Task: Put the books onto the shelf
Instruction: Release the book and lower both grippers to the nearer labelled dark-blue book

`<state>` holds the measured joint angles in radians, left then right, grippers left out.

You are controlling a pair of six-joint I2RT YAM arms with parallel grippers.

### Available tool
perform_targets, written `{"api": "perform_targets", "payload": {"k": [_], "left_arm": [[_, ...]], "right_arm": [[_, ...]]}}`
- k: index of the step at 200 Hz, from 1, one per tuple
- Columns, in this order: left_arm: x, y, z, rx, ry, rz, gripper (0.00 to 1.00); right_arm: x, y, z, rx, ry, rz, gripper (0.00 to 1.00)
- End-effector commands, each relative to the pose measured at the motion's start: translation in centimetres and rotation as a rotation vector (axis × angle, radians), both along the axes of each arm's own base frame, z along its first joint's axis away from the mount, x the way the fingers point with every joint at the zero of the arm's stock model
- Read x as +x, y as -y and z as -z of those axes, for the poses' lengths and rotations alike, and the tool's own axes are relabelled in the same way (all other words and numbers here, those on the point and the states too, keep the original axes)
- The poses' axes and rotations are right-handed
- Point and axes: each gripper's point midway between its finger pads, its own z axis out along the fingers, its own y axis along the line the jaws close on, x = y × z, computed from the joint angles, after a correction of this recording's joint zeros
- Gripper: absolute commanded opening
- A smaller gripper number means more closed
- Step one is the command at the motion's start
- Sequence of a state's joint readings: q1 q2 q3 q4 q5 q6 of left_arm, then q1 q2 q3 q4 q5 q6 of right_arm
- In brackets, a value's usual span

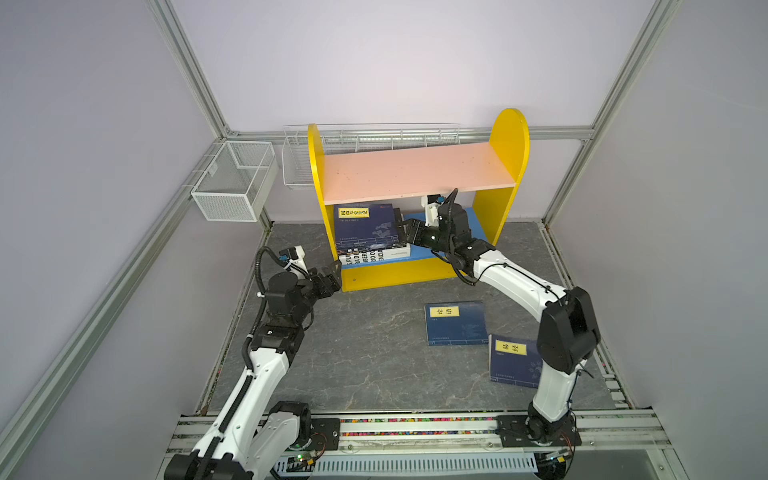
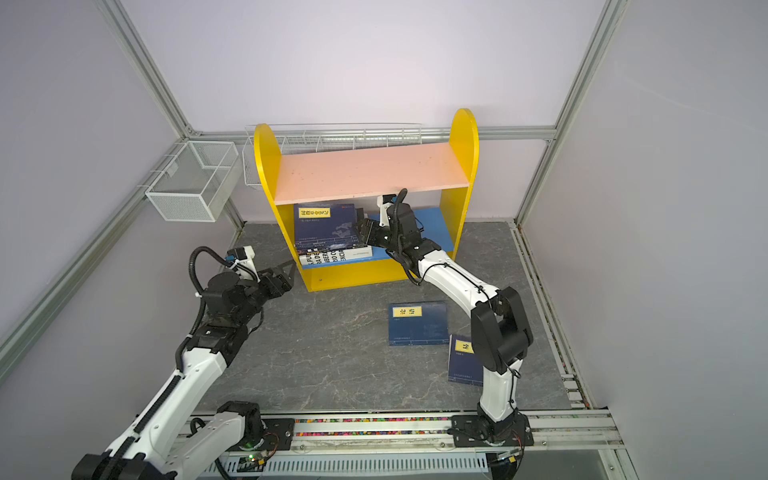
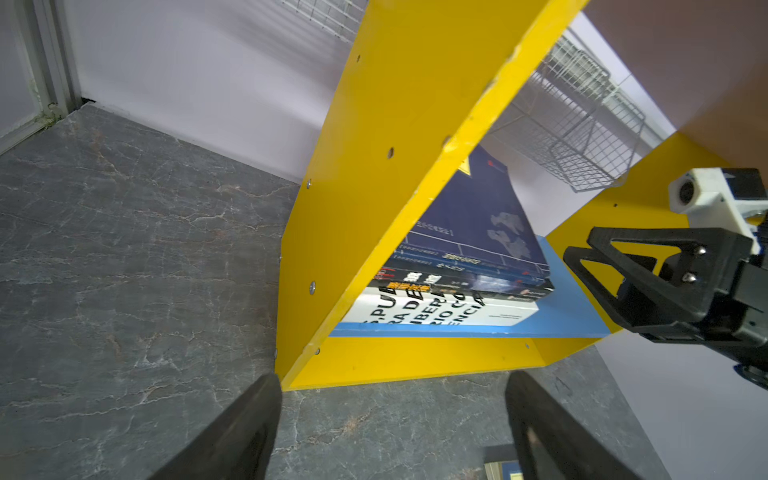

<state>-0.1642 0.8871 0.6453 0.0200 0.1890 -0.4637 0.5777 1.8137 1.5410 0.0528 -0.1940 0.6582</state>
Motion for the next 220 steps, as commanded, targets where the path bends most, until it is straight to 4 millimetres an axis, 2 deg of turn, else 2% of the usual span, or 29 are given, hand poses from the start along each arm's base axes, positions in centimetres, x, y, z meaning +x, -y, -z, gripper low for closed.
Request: {"api": "perform_targets", "payload": {"k": [1, 24, 33, 48, 77, 107, 112, 148, 187, 202, 220], "left_arm": [[-2.0, 1.4, 1.9, -0.028, -0.088, 0.077, 0.87], [-3.7, 3.6, 3.1, -0.039, -0.152, 0.153, 0.89], [-4.4, 4.9, 3.6, -0.049, -0.170, 0.194, 0.95], [-5.4, 7.1, 4.6, -0.082, -0.195, 0.254, 0.99], [-6.9, 11.0, 7.4, -0.127, -0.250, 0.332, 1.00], [-8.0, 14.9, 10.0, -0.122, -0.300, 0.407, 1.00], [-8.1, 15.7, 10.2, -0.119, -0.305, 0.422, 1.00], [-8.1, 21.0, 12.3, -0.113, -0.354, 0.521, 1.00], [-7.2, 26.6, 15.7, -0.120, -0.450, 0.584, 0.95], [-6.6, 28.1, 17.3, -0.125, -0.486, 0.573, 0.93], [-5.6, 28.9, 19.1, -0.149, -0.522, 0.534, 0.90]], "right_arm": [[-2.2, 1.7, -2.4, -0.031, 0.074, 0.007, 0.57], [-4.8, 3.7, -0.7, -0.099, 0.045, 0.005, 0.59], [-6.0, 4.8, 0.0, -0.132, 0.031, 0.013, 0.61], [-8.0, 7.0, 2.1, -0.203, -0.007, 0.041, 0.67], [-11.9, 11.5, 5.8, -0.316, -0.077, 0.106, 0.81], [-14.6, 15.5, 9.5, -0.412, -0.146, 0.188, 0.87], [-15.2, 16.3, 11.0, -0.436, -0.175, 0.198, 0.88], [-16.4, 19.6, 15.5, -0.467, -0.275, 0.263, 0.89], [-16.7, 22.3, 19.7, -0.443, -0.401, 0.303, 0.89], [-16.8, 22.9, 20.9, -0.435, -0.431, 0.312, 0.89], [-17.1, 23.5, 22.2, -0.447, -0.461, 0.316, 0.89]]}}
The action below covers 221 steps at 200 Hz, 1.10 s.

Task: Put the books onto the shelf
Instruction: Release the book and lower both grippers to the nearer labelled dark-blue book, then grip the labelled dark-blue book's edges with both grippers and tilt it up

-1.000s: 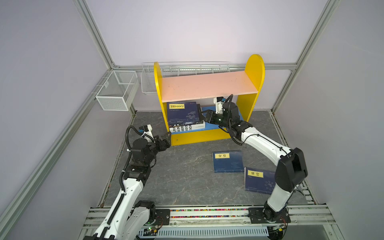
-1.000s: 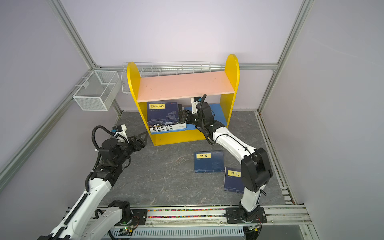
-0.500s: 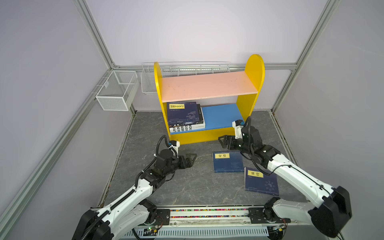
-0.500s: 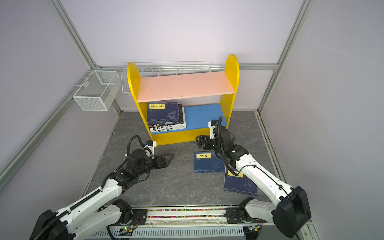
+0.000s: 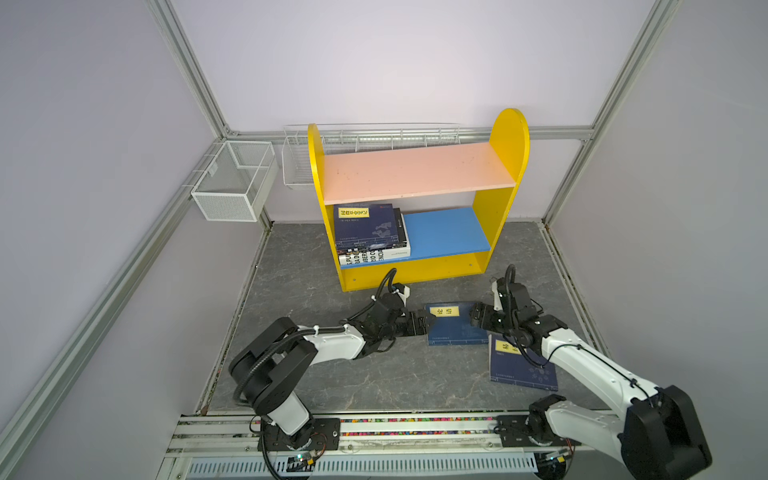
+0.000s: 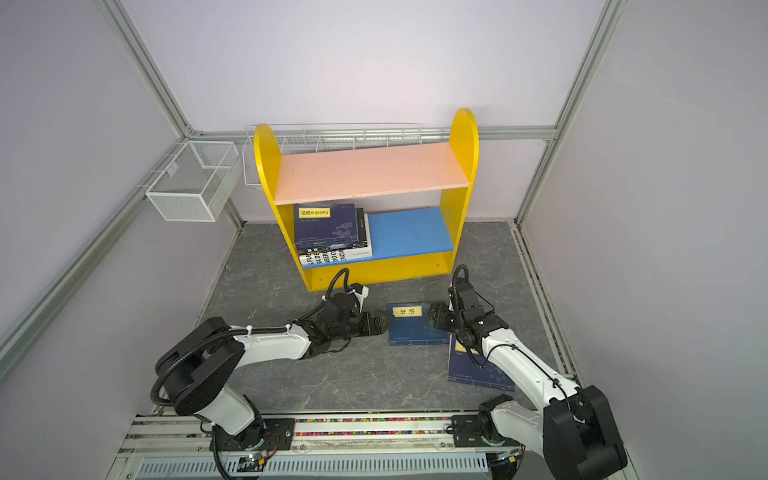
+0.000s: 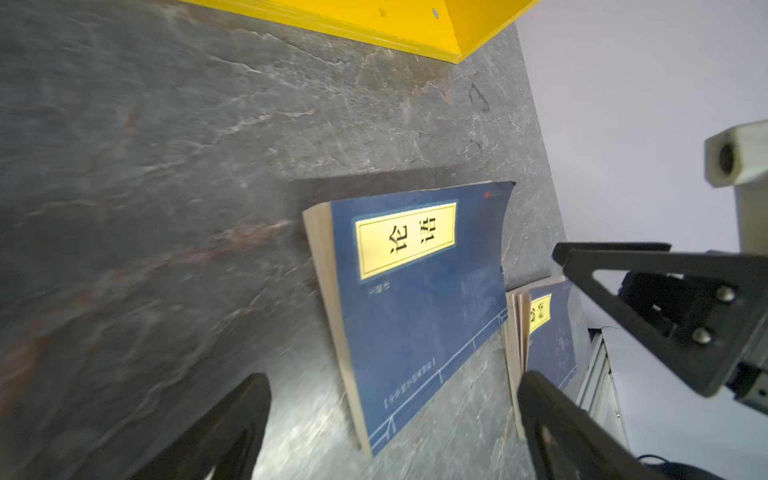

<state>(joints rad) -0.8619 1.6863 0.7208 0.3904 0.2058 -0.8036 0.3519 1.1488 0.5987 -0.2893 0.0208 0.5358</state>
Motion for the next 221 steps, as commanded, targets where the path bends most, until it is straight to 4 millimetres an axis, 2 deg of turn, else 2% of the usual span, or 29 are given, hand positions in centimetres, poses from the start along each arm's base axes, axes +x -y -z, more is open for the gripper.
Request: {"api": "perform_targets", "payload": {"k": [1, 28, 48, 83, 136, 178, 221], "left_arm": [[1.6, 1.9, 0.4, -0.064, -0.021, -0.052, 0.90], [2.2, 2.9, 2.0, -0.111, -0.062, -0.076, 0.86], [2.4, 3.4, 2.3, -0.137, -0.072, -0.082, 0.85], [2.5, 3.9, 1.6, -0.136, -0.051, -0.069, 0.83], [2.6, 5.3, -0.3, -0.059, 0.032, -0.018, 0.80], [2.2, 6.0, -1.7, 0.040, 0.126, 0.014, 0.77], [2.0, 5.9, -2.0, 0.050, 0.143, 0.022, 0.68]], "right_arm": [[-0.2, 0.1, 1.4, 0.028, -0.024, 0.002, 0.89], [-0.6, 0.5, 3.3, 0.029, -0.068, 0.009, 0.87], [-0.8, 0.5, 4.7, 0.029, -0.096, 0.013, 0.84], [-0.5, -0.1, 6.6, 0.041, -0.144, -0.007, 0.67], [0.8, -1.1, 7.1, 0.052, -0.164, -0.040, 0.49], [1.0, -1.6, 7.7, 0.069, -0.183, -0.056, 0.44], [1.0, -1.8, 7.8, 0.073, -0.190, -0.066, 0.43]]}}
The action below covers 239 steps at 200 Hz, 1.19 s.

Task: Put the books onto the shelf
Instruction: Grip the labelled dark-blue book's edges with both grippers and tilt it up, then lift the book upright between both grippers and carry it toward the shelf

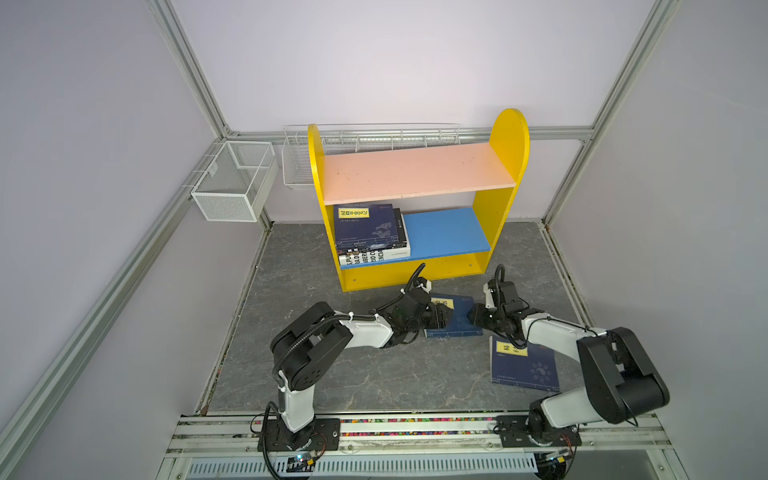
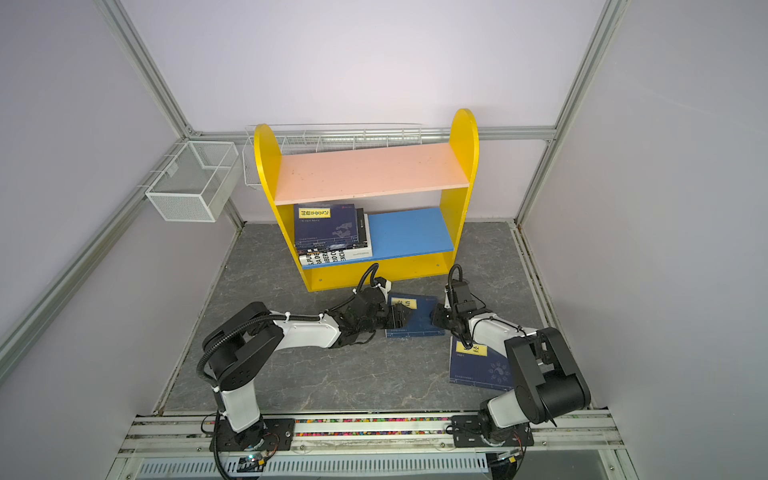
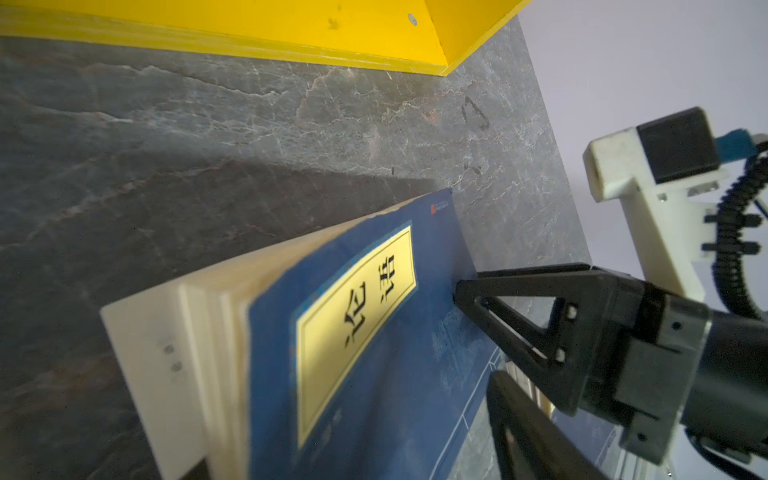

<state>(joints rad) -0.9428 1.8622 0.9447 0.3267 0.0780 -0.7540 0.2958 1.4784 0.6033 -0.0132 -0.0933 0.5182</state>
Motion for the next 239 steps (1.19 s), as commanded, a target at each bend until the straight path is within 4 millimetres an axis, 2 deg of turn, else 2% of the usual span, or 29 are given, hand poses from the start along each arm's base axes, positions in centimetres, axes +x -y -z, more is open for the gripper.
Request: {"api": "perform_targets", "payload": {"k": [1, 37, 72, 98, 118, 137, 145, 172, 196, 199, 204, 239], "left_arm": [[0.1, 0.8, -2.5, -0.024, 0.061, 0.023, 0.68], [0.2, 0.0, -2.8, -0.010, 0.076, -0.005, 0.54], [0.0, 0.0, -3.2, -0.013, 0.078, 0.006, 0.29], [0.0, -0.2, -3.6, -0.020, 0.082, 0.000, 0.13], [-0.1, -0.6, -4.4, -0.013, 0.095, -0.005, 0.08], [-0.2, -1.3, -5.9, 0.001, 0.124, -0.007, 0.03], [-0.3, -1.7, -7.1, -0.001, 0.145, -0.007, 0.00], [-1.0, -3.7, -11.3, 0.021, 0.218, -0.005, 0.00], [-2.2, -6.4, -15.3, 0.042, 0.284, -0.003, 0.00], [-2.3, -6.7, -15.9, 0.039, 0.295, -0.006, 0.00], [-2.6, -7.4, -16.8, 0.036, 0.318, -0.011, 0.00], [-5.1, -12.6, -24.6, -0.061, 0.447, -0.033, 0.00]], "right_arm": [[-2.4, -0.5, 2.2, 0.010, -0.118, -0.044, 0.43], [-2.4, -0.5, 2.0, 0.011, -0.116, -0.045, 0.43], [-1.8, -0.9, 0.6, 0.031, -0.078, -0.049, 0.45], [-0.7, -1.8, -1.2, 0.079, -0.032, -0.061, 0.49], [-0.1, -2.4, -3.1, 0.113, 0.011, -0.078, 0.55], [0.2, -3.0, -5.2, 0.144, 0.058, -0.104, 0.60], [0.2, -3.3, -6.6, 0.164, 0.090, -0.124, 0.65], [0.0, -4.1, -11.6, 0.231, 0.200, -0.183, 0.80], [-0.8, -4.6, -16.8, 0.298, 0.307, -0.251, 0.93], [-1.0, -4.7, -17.4, 0.306, 0.319, -0.263, 0.97], [-1.3, -5.0, -18.5, 0.325, 0.341, -0.288, 1.00], [-4.3, -7.7, -25.5, 0.537, 0.448, -0.484, 0.89]]}}
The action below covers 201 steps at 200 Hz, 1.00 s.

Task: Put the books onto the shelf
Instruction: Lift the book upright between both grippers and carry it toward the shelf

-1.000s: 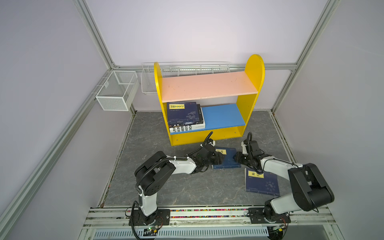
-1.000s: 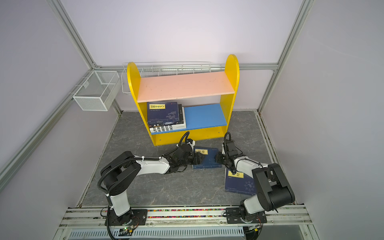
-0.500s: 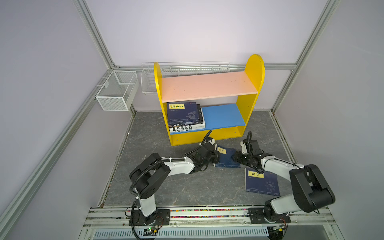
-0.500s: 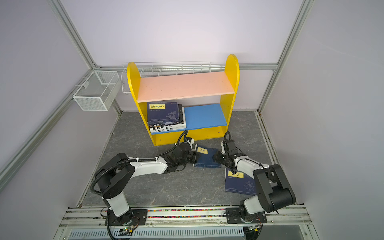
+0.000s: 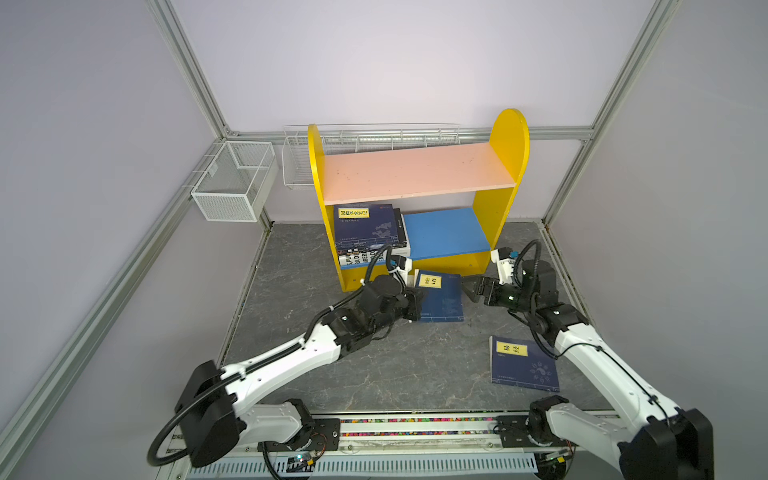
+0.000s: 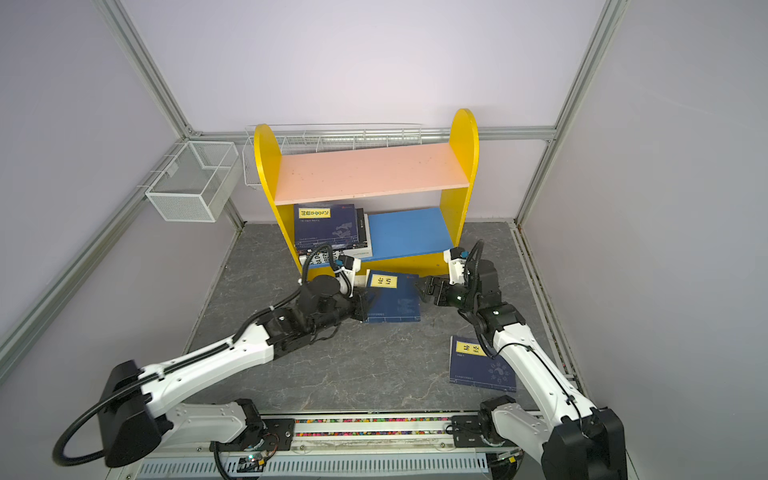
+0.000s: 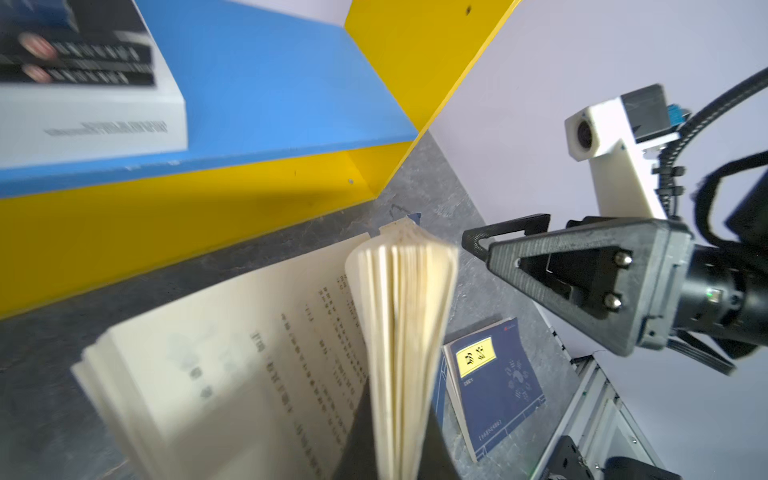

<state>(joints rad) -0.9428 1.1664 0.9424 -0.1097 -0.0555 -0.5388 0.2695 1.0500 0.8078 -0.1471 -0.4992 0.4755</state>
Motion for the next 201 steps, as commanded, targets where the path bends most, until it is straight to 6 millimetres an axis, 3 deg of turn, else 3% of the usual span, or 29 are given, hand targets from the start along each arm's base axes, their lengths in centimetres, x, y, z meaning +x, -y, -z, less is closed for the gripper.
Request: {"api": "perform_targets", "payload": {"k": [1, 27, 61, 92, 113, 164, 201], "left_arm": [[-1.4, -3.7, -4.0, -0.005, 0.094, -0.013, 0.00], [-3.3, -6.9, -8.7, -0.112, 0.173, -0.021, 0.00], [-5.7, -9.0, -12.2, -0.241, 0.237, 0.015, 0.00], [-7.0, -9.6, -14.1, -0.302, 0.283, 0.049, 0.00], [-7.4, -9.7, -14.5, -0.314, 0.294, 0.063, 0.00], [-7.4, -9.9, -15.0, -0.327, 0.312, 0.058, 0.00], [-7.4, -9.9, -15.1, -0.333, 0.320, 0.057, 0.00]], "right_arm": [[-3.0, -2.4, -3.9, 0.139, 0.043, -0.205, 0.89], [-4.3, -3.8, -6.8, 0.261, 0.043, -0.326, 0.89], [-6.6, -5.8, -9.4, 0.339, 0.057, -0.462, 0.89], [-8.7, -8.5, -10.8, 0.349, 0.057, -0.574, 0.93], [-9.0, -9.0, -11.7, 0.382, 0.062, -0.596, 1.00], [-10.7, -10.2, -12.8, 0.416, 0.069, -0.676, 0.68], [-11.6, -11.6, -12.6, 0.419, 0.051, -0.722, 0.55]]}}
